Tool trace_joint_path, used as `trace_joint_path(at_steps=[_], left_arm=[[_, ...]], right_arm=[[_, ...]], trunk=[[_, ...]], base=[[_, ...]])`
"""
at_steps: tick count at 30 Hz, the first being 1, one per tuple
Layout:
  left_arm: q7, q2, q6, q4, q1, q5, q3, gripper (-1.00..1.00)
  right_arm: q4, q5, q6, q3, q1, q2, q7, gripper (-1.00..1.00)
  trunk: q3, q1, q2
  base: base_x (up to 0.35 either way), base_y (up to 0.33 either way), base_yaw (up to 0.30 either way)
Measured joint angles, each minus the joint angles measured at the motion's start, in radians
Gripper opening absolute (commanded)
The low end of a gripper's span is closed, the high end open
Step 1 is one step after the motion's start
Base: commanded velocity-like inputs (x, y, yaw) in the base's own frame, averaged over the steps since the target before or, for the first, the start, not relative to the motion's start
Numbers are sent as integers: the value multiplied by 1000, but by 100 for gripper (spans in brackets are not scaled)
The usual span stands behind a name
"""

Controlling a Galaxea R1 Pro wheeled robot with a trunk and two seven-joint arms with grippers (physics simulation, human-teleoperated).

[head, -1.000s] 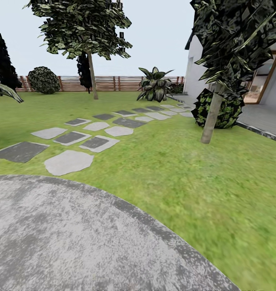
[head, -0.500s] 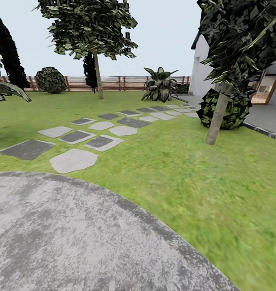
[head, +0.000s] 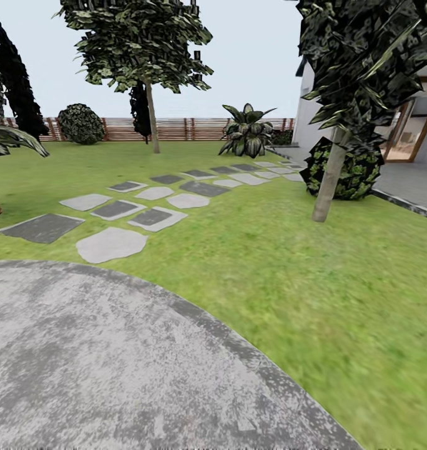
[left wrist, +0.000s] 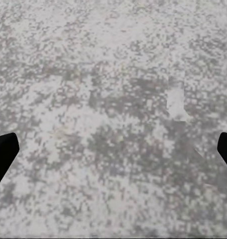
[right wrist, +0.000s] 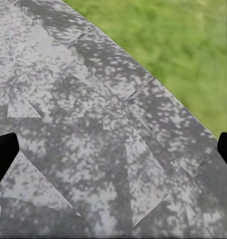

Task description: In the garden, pick up the pesticide atomizer on the floor and spray pesticide onto both trees until each tree trunk is fully covered.

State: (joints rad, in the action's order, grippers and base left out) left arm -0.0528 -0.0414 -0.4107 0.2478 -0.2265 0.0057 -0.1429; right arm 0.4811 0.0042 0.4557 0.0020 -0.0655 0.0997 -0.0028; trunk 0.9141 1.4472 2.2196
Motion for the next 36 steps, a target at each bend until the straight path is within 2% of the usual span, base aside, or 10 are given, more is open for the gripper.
trace_joint_path(at_steps=[20,29,36], left_arm=[[0,0,0,1,0,0,0,100],[0,0,0,0,0,0,0,100],[-1,-1,-2,0,0,1,-1,100]], right_arm=[[-1,0,0,1,0,0,0,100],[0,0,0,1,0,0,0,100],[-1,0,0,1,0,0,0,100]], trunk=[[0,0,0],[0,0,0],[0,0,0]], base=[[-15,-25,259],[0,-183,278],[0,-39,277]])
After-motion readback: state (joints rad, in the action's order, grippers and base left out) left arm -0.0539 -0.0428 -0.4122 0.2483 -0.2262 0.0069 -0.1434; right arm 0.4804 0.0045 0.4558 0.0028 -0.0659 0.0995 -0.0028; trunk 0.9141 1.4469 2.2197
